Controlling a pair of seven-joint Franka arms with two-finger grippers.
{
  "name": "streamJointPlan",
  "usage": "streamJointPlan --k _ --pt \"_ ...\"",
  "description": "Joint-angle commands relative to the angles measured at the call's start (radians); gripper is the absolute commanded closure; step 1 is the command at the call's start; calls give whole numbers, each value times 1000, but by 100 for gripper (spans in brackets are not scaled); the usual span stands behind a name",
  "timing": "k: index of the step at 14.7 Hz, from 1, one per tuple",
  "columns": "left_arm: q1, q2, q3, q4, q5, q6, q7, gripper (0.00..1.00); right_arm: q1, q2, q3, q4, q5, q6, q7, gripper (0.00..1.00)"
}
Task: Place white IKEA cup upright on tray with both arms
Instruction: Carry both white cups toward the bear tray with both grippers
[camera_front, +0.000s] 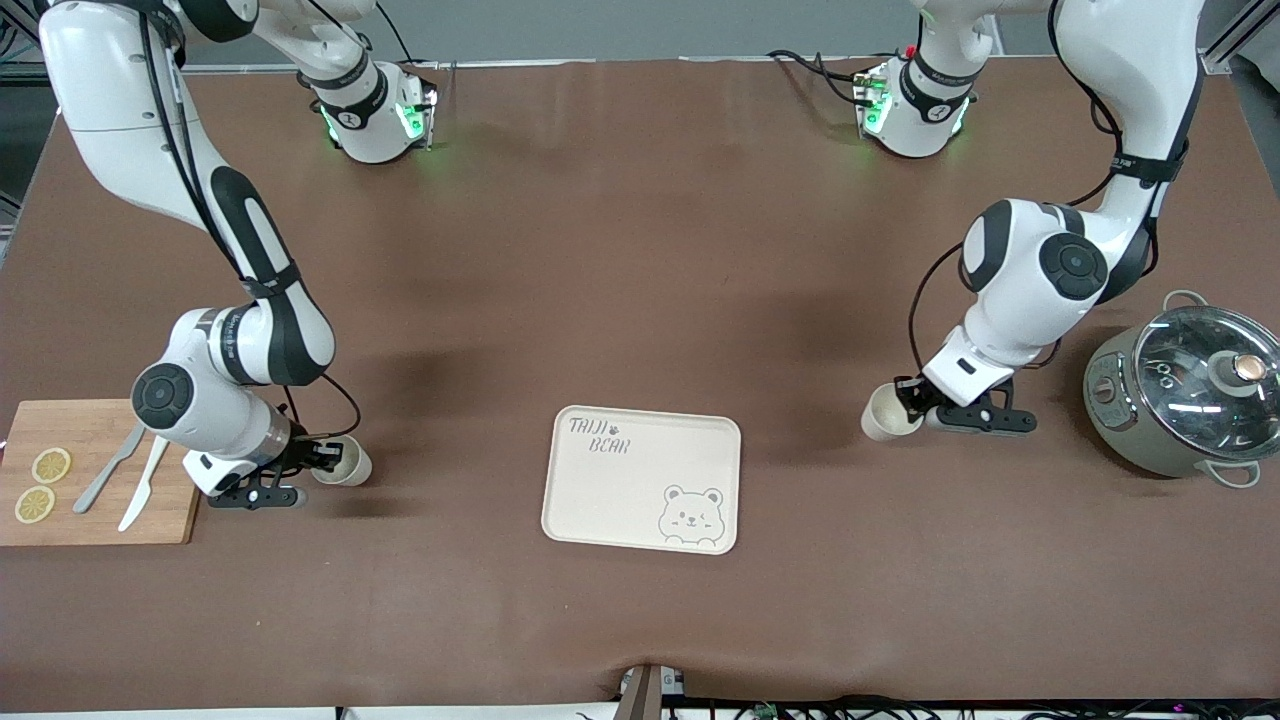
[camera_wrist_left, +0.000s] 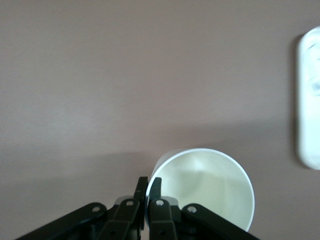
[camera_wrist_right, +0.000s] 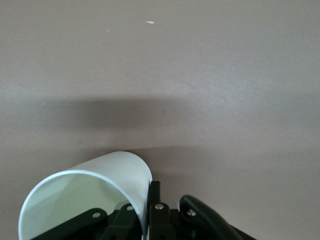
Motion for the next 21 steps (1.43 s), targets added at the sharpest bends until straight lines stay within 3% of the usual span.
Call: streamJointPlan --k 1,4,10,16,21 --pt "-63 82 0 151 -11 -88 -118 100 49 -19 2 80 -3 -141 121 100" --pt "-149 153 5 236 -3 -93 -272 100 74 -21 42 183 0 -283 285 100" --pt "-275 280 8 394 93 -93 -559 100 120 -13 163 280 0 -295 618 100" --pt "-353 403 15 535 101 -93 -622 100 269 44 160 358 -12 -278 855 100" --pt "-444 449 87 564 133 -91 -671 100 339 114 154 387 -22 -190 958 100"
